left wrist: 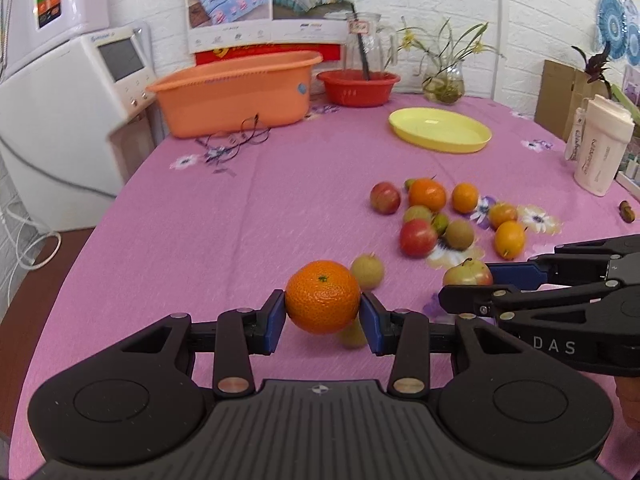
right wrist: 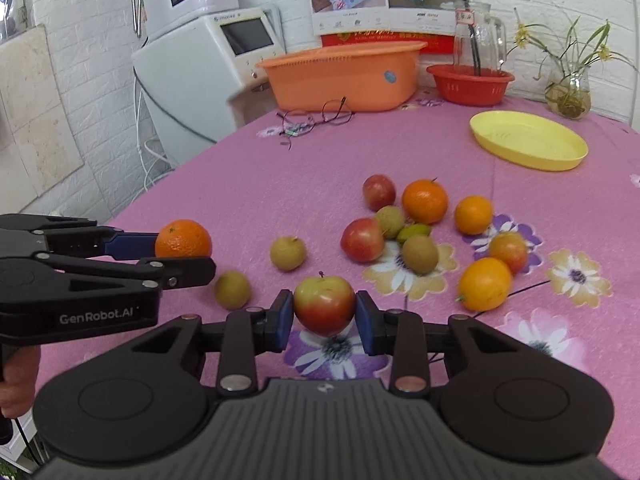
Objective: Organize fruits
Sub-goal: 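Carry the tangerine and apple to the yellow plate with both tools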
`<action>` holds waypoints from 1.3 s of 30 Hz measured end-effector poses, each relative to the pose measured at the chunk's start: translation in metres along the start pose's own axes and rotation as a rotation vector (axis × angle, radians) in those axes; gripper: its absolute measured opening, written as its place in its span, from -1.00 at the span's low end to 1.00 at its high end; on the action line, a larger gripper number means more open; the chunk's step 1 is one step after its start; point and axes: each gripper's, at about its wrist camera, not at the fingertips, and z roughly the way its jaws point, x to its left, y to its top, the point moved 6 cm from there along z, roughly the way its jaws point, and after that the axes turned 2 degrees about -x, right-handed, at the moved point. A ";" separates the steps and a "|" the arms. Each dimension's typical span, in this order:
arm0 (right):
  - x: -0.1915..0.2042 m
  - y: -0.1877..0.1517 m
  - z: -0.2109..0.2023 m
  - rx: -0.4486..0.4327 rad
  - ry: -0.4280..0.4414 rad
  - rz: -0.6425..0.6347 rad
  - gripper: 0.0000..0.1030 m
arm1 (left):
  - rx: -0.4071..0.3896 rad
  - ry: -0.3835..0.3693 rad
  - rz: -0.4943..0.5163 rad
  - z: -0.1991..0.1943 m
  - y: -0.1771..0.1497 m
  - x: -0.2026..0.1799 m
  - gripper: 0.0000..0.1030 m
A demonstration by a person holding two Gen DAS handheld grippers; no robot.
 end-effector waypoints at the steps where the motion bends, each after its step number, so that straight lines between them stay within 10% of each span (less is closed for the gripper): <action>1: -0.003 0.003 -0.003 -0.010 -0.002 0.006 0.42 | -0.009 -0.006 0.005 0.001 0.005 -0.003 -0.27; 26: -0.143 0.089 -0.018 -0.215 -0.183 0.164 0.42 | -0.171 -0.165 0.156 0.075 0.137 -0.098 -0.27; 39: -0.209 0.123 0.018 -0.218 -0.218 0.309 0.42 | -0.089 -0.155 0.147 0.175 0.180 -0.117 -0.27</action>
